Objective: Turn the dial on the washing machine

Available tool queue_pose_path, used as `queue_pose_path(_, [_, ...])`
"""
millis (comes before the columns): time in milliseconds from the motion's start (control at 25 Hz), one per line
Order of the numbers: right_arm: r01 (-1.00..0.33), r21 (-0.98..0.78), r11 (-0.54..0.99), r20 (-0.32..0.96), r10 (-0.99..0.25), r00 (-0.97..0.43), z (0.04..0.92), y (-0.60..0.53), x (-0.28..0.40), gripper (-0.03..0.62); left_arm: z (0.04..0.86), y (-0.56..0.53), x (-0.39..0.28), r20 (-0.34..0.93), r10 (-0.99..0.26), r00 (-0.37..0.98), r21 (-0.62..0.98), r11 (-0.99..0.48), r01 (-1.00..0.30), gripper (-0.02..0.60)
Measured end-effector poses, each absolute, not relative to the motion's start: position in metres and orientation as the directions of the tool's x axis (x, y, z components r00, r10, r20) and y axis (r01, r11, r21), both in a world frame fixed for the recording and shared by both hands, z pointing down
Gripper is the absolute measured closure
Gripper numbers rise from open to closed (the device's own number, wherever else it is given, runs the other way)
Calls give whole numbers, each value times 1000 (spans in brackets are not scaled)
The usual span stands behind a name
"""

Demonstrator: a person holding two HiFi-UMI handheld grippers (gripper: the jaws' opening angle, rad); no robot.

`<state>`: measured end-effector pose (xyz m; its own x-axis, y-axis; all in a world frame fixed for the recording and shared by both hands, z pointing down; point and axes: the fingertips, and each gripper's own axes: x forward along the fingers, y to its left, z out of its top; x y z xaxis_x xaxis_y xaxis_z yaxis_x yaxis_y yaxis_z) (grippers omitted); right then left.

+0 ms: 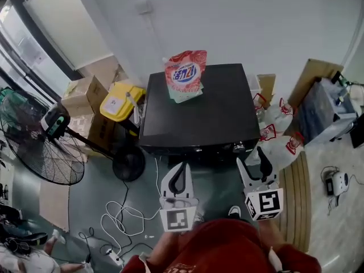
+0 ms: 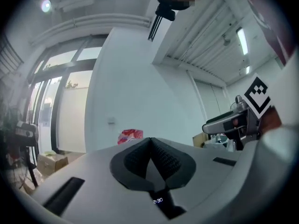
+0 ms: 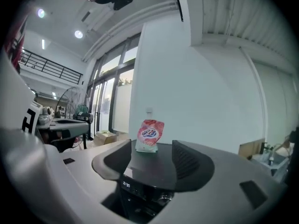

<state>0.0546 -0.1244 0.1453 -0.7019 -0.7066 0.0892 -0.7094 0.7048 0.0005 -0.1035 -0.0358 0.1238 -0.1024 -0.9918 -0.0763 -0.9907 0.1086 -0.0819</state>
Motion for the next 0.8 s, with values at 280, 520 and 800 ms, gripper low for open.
queue_pose_path(280, [-681, 66, 730, 38, -683, -729, 121, -122, 40, 315, 97, -33, -118, -121, -984, -130, -65, 138, -988, 572])
queue_pose_path(520, [-706, 56, 706, 9, -707, -707, 117, -123, 42, 336, 90, -29, -120, -132, -982, -134, -77, 145, -986, 572])
queue_pose_path(800, [-706, 69, 705, -5, -708, -706, 114, -123, 43, 381, 87, -27, -118, -131, -981, -140, -73, 151, -986, 572])
